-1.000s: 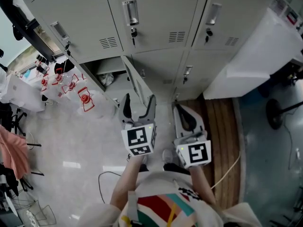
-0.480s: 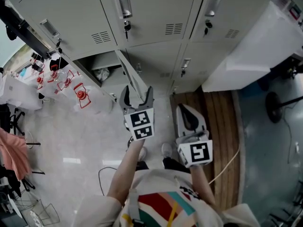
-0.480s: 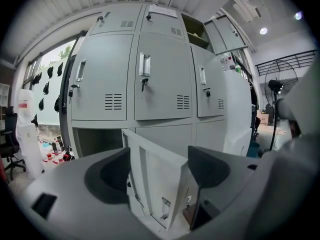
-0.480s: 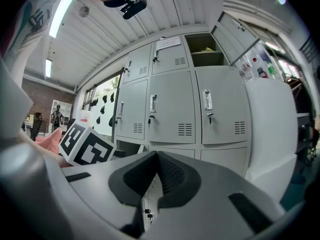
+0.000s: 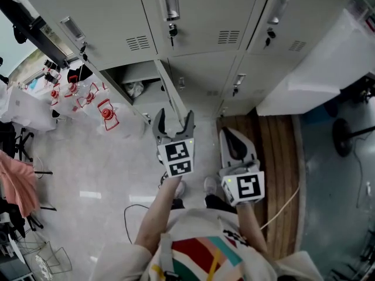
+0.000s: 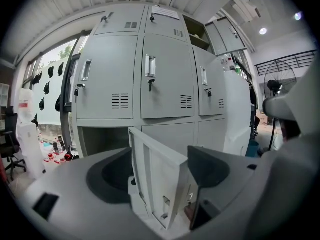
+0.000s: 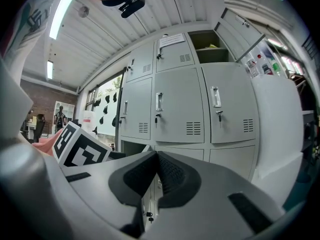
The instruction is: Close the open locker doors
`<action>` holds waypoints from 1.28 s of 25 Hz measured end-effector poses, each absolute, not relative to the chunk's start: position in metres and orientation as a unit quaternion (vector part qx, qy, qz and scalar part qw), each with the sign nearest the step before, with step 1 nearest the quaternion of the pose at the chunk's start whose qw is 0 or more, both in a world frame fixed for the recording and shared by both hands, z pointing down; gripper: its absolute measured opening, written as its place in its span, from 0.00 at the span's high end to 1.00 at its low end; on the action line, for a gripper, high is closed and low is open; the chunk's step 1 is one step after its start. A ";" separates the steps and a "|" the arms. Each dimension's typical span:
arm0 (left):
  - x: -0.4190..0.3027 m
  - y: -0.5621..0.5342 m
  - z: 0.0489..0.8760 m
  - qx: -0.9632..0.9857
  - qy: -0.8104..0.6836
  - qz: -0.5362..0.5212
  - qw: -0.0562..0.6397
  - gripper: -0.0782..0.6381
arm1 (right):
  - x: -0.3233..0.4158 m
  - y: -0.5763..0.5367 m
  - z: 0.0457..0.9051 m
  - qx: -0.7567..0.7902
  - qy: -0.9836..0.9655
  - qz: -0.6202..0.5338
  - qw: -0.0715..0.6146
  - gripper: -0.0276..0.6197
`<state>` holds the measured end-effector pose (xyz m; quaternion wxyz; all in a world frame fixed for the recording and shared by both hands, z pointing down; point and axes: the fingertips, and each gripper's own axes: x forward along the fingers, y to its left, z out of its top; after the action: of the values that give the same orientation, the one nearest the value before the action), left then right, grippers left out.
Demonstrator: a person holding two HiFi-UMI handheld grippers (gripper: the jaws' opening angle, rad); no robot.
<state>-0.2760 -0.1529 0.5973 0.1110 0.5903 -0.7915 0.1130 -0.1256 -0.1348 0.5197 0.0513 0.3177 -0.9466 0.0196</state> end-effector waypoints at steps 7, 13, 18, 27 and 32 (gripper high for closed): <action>-0.296 -0.128 0.598 0.581 -0.799 0.114 0.109 0.42 | -0.159 -0.114 0.519 0.284 -0.957 0.016 0.050 0.95; -0.322 -0.103 0.599 0.559 -0.814 0.106 0.115 0.42 | -0.188 -0.094 0.520 0.246 -0.968 0.011 0.050 0.95; -0.351 -0.079 0.601 0.530 -0.833 0.092 0.128 0.42 | -0.200 -0.083 0.520 0.229 -0.972 0.013 0.052 0.95; -0.384 -0.059 0.592 0.506 -0.849 0.117 0.102 0.56 | -0.209 -0.075 0.524 0.220 -0.974 0.011 0.061 0.95; -0.386 -0.057 0.592 0.505 -0.849 0.116 0.105 0.63 | -0.214 -0.073 0.525 0.218 -0.974 0.009 0.063 0.95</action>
<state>-0.3860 -0.0569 0.5920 0.1054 0.5051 -0.8487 0.1160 -0.2145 -0.0729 0.5246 0.0632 0.2176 -0.9740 0.0086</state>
